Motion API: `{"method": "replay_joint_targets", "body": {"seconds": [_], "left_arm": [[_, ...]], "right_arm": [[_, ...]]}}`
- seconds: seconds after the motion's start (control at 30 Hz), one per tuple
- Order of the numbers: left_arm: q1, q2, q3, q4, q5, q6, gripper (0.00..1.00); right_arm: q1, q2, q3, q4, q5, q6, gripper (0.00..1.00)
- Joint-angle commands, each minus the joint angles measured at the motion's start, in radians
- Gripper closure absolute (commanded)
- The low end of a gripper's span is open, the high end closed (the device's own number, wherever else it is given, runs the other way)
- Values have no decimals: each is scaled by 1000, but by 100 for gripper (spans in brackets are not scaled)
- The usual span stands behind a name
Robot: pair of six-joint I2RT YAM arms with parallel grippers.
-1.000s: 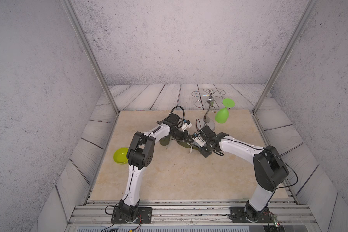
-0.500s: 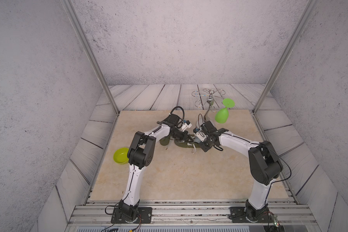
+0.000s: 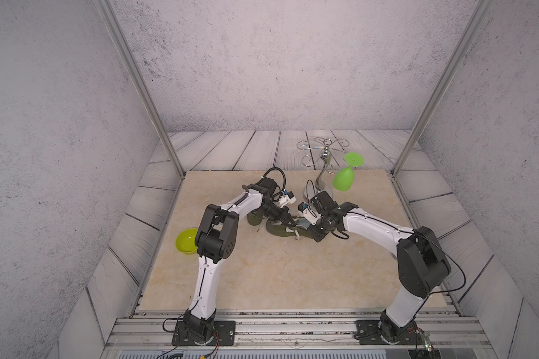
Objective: Insert the insole into the shoe
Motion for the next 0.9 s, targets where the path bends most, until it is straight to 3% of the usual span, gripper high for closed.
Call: {"method": "replay_joint_targets", "body": {"seconds": [0.0,0.23,0.43,0.67,0.77,0.87], "left_arm": [[-14,-64,-17,-169,22,110,100],[-12,-68,-51,-130,-62,108,100],[-11,-46,-4,-115,-68,97,100],[-8,-14,15,-110,-49,100,100],[-5,-10,13,-105,-45,94,100],[-5,-20,2,-96,-50,92,100]], "right_arm": [[17,-80,-33,4,-33,-3,100],[20,-73,-142,195,-34,-108,100],[8,88,-37,157,-49,-154,100],[-2,125,-22,239,-78,-139,100],[-5,159,64,139,-66,-104,76],[-3,60,43,135,-48,-50,66]]}}
